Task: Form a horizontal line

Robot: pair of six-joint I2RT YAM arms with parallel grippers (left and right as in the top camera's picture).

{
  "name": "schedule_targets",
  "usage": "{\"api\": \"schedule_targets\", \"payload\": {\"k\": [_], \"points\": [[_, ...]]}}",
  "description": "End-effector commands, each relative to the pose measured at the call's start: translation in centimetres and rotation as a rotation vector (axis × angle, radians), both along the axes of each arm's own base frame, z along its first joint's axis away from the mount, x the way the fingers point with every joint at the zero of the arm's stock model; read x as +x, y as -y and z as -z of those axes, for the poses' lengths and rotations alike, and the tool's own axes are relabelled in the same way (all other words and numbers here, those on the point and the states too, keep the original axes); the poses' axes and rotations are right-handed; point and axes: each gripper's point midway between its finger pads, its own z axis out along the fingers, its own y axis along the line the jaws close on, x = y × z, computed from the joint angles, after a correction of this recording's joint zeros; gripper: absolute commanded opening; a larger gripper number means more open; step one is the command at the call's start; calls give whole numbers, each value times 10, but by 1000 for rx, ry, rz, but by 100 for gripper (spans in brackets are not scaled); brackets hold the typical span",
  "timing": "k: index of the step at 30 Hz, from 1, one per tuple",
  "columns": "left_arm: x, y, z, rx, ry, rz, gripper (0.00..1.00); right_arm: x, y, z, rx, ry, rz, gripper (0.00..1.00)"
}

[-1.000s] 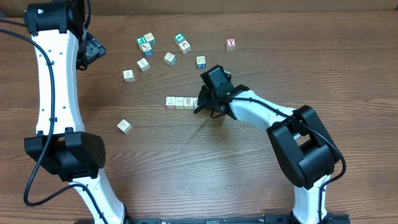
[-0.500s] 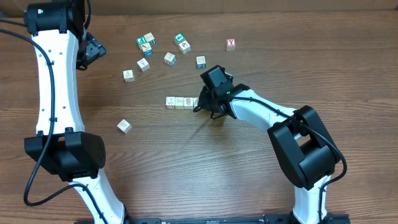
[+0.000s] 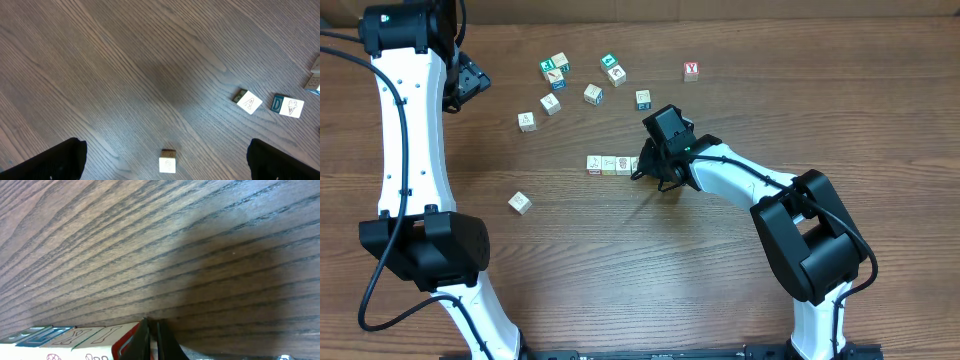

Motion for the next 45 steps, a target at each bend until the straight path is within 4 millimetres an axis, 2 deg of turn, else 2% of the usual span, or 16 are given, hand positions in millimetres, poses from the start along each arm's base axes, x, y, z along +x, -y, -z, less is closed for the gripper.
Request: {"api": "schedule_targets", "payload": {"k": [1,24,45], "points": [[1,3,-7,5,12,27,100,-23,4,29,-25,-94,-14,4],[1,3,-7,5,12,27,100,-23,0,27,6,-103,-3,4],[1,3,-7,5,12,27,100,-10,31,30,-92,-69,35,5]]}}
